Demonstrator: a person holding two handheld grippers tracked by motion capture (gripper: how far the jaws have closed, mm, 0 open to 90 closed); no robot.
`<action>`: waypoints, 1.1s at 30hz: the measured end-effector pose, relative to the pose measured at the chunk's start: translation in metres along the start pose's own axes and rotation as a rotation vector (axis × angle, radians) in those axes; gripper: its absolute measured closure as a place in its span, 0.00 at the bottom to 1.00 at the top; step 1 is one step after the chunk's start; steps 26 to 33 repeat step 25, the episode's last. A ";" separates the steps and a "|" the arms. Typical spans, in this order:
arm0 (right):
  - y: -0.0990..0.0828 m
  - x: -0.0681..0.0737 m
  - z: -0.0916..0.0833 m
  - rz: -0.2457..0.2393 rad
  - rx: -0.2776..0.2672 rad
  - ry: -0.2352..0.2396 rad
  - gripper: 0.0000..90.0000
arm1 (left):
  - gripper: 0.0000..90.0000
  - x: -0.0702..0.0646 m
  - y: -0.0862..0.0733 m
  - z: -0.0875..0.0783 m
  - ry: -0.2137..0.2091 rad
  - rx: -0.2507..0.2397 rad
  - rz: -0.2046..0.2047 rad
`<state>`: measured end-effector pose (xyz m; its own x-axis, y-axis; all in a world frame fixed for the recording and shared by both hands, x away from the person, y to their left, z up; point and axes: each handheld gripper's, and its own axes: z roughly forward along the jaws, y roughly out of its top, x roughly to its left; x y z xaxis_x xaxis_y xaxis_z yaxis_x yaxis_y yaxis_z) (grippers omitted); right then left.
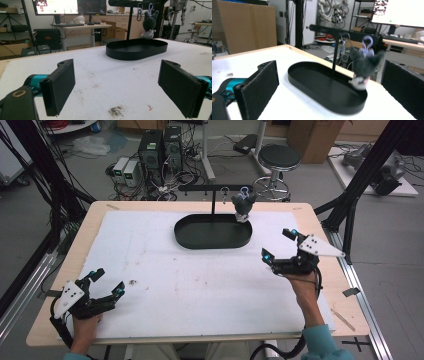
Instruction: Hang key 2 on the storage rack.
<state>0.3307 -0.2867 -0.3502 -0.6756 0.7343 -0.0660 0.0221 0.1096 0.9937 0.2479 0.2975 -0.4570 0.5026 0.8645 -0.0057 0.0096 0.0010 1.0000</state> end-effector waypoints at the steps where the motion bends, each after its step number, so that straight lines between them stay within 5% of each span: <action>1: -0.008 0.002 -0.003 -0.002 0.002 -0.007 0.01 | 0.16 0.000 0.000 0.000 0.000 -0.003 -0.002; 7: -0.058 0.006 -0.014 0.026 0.040 -0.043 0.01 | 0.16 0.000 0.000 0.000 0.002 -0.006 -0.004; 13: -0.086 0.006 -0.025 0.037 0.009 -0.079 0.01 | 0.16 0.000 0.000 0.000 0.001 0.001 -0.003; 20: -0.107 0.006 -0.025 0.060 -0.008 -0.073 0.01 | 0.16 0.000 0.000 0.000 0.002 0.001 0.000; 33: -0.107 0.008 -0.026 0.048 -0.014 -0.080 0.01 | 0.16 0.000 0.000 0.000 0.002 0.001 0.000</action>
